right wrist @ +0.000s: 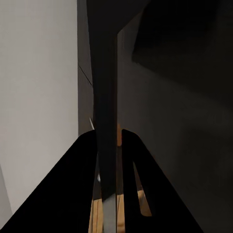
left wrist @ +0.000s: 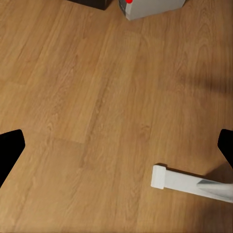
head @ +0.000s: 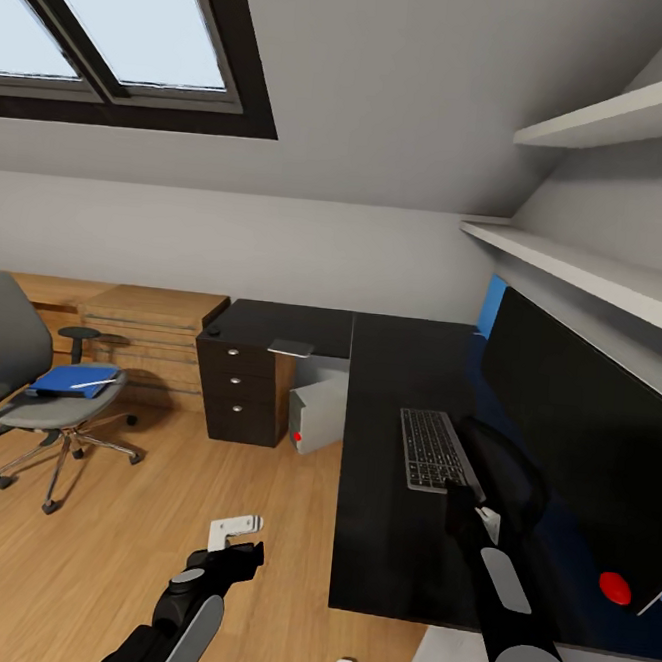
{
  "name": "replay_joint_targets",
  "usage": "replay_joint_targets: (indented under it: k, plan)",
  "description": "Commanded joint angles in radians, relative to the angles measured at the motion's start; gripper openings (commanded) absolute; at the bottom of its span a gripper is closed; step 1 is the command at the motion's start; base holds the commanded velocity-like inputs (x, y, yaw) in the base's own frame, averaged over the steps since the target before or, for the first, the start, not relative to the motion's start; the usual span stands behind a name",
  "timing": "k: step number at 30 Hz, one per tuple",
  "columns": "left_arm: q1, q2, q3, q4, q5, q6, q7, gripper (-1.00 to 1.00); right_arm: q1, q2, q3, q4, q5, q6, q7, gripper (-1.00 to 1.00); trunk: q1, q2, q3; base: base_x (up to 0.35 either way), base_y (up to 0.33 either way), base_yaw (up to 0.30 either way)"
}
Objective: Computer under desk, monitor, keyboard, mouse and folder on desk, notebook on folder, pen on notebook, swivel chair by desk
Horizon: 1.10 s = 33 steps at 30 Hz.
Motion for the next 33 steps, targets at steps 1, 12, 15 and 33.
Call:
replay_joint_targets:
  k: [1,12,15,33]
  plan:
    - [-0.001,0.000,-0.002,-0.001,0.010,0.001,0.010,1.00,-0.001,0.002,-0.006,-0.001,-0.009,0.009,0.006,-1.00,0.000,-0.001,-0.001,0.000,0.000,0.000]
    - [-0.001,0.000,-0.002,-0.001,0.010,0.003,0.011,1.00,-0.001,0.000,-0.006,-0.002,-0.007,0.008,0.006,1.00,0.000,-0.001,-0.001,0.000,0.000,0.000]
    - [-0.001,0.000,-0.002,-0.001,0.009,0.003,0.011,1.00,-0.001,0.001,-0.006,-0.002,-0.007,0.008,0.006,1.00,0.000,-0.001,-0.001,0.000,0.000,0.000]
    - [-0.001,0.002,0.003,-0.001,0.009,0.002,0.013,1.00,-0.001,0.001,-0.004,0.000,-0.006,0.008,0.006,1.00,0.000,-0.001,-0.001,-0.001,-0.036,0.000]
